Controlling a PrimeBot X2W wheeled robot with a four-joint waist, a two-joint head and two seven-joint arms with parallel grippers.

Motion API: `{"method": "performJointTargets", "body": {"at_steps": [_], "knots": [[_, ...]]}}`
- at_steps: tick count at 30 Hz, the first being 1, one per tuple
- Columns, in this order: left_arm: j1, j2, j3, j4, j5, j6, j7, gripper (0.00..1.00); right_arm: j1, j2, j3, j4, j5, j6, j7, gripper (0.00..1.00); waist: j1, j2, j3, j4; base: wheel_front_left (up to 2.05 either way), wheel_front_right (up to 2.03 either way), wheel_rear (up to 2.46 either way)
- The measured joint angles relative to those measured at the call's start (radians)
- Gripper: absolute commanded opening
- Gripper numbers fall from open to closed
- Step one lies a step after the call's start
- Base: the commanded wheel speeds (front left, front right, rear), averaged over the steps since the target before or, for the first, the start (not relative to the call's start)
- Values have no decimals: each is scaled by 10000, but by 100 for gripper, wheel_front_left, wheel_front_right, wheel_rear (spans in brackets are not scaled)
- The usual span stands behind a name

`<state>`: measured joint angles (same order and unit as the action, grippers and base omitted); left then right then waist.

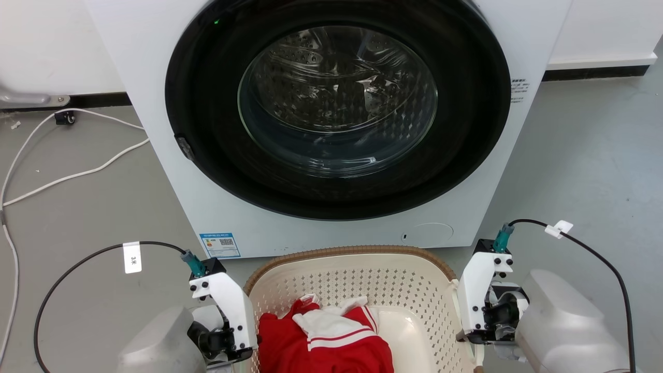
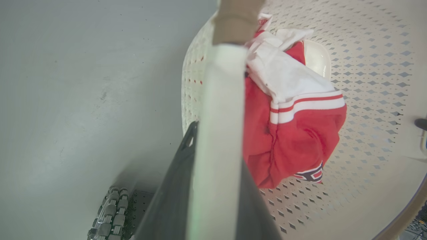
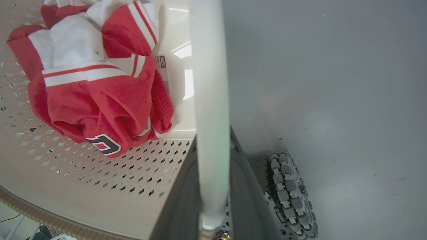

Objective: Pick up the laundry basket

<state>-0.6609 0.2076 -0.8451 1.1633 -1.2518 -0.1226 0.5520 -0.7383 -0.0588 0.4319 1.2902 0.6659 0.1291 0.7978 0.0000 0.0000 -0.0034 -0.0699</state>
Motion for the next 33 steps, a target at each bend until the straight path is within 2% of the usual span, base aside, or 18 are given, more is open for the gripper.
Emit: {"method": "performJointTargets", "body": {"at_steps": [33], "knots": [[-127,15,-284,79,-284,2,-6,0,6,-13,196,2,301,0,23,0,0,0,45,73,0,0,0]]}}
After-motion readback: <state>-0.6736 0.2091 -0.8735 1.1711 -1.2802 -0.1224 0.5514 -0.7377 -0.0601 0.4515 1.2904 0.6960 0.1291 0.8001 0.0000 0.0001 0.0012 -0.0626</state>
